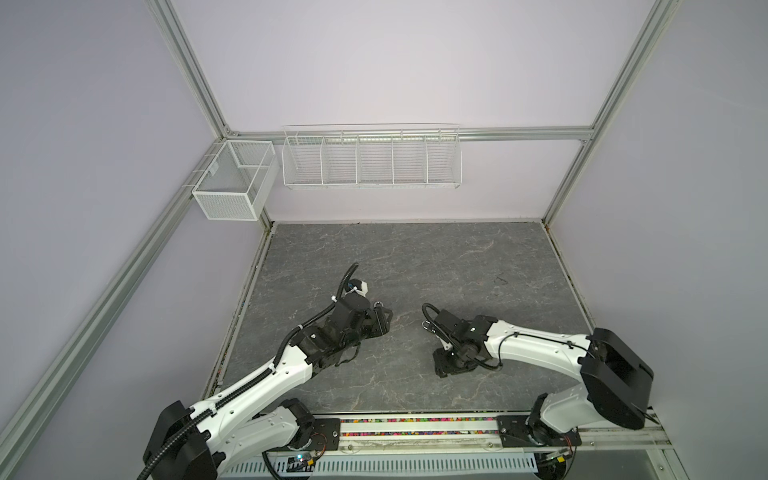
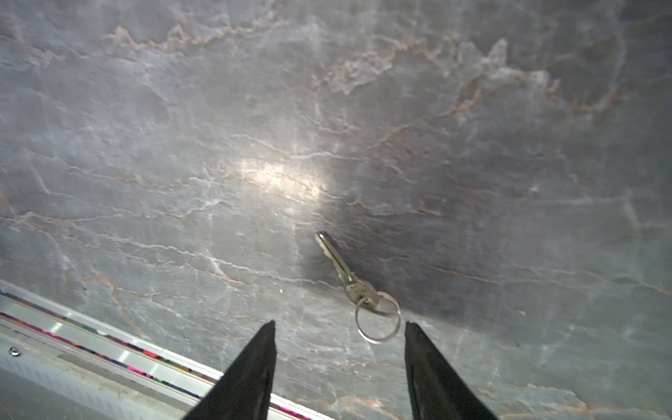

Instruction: Unlock with the key

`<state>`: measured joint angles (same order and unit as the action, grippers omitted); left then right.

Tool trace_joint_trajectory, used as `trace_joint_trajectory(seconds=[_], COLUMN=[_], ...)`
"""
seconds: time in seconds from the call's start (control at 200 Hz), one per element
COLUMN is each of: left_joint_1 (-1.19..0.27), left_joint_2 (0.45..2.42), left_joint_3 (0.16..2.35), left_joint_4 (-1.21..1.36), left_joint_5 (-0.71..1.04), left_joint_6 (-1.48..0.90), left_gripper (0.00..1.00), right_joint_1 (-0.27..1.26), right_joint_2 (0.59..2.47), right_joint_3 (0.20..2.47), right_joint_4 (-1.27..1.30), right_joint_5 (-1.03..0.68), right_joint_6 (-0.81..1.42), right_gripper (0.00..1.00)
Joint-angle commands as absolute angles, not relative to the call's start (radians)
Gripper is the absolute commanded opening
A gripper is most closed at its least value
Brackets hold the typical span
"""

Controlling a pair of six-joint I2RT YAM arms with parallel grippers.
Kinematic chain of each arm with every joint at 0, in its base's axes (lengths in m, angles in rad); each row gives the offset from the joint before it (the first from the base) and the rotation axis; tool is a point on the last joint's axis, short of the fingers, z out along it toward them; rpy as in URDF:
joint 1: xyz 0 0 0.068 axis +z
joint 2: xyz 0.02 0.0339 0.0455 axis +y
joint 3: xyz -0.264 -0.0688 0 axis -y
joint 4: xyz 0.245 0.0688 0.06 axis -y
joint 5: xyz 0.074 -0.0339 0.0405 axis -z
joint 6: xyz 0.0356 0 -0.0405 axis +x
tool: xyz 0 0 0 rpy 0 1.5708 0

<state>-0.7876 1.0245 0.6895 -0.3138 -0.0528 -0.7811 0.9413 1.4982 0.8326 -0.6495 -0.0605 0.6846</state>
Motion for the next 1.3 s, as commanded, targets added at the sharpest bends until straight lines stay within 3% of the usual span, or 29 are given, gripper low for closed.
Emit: trace_joint_trajectory(seconds=[0.0, 0.395, 0.69, 0.9, 1.294], left_joint_1=[-0.791, -0.791, -0.791, -0.791, -0.79], left_joint_2=[1.009, 0.99, 0.944, 0.909, 0.864], left_joint_3=[0.684, 0.691, 0.672, 0.643, 0.637], left_joint_4=[-0.311, -0.327, -0.333, -0.319, -0.373], left_joint_5=[-0.073, -0.102, -0.103, -0.104, -0.153], left_joint_6=[-0.788, -0.807, -0.857, -0.891, -0.889], left_gripper=[0.57, 0.57, 0.56, 0.55, 0.55], right_joint_1=[0.964, 1.039, 1.036, 1.126, 1.126], right_joint_2=[1.537, 1.592, 1.505, 1.543, 1.718], right_joint_3=[0.828, 0.94, 0.983, 1.017, 1.138], right_joint_4=[-0.605, -0.569, -0.808, -0.851, -0.86], right_joint_5=[-0.08, -0.065, 0.029, 0.053, 0.134], right_joint_6=[0.719, 0.734, 0.615, 0.592, 0.608], right_gripper=[0.59, 0.62, 0.62, 0.63, 0.48])
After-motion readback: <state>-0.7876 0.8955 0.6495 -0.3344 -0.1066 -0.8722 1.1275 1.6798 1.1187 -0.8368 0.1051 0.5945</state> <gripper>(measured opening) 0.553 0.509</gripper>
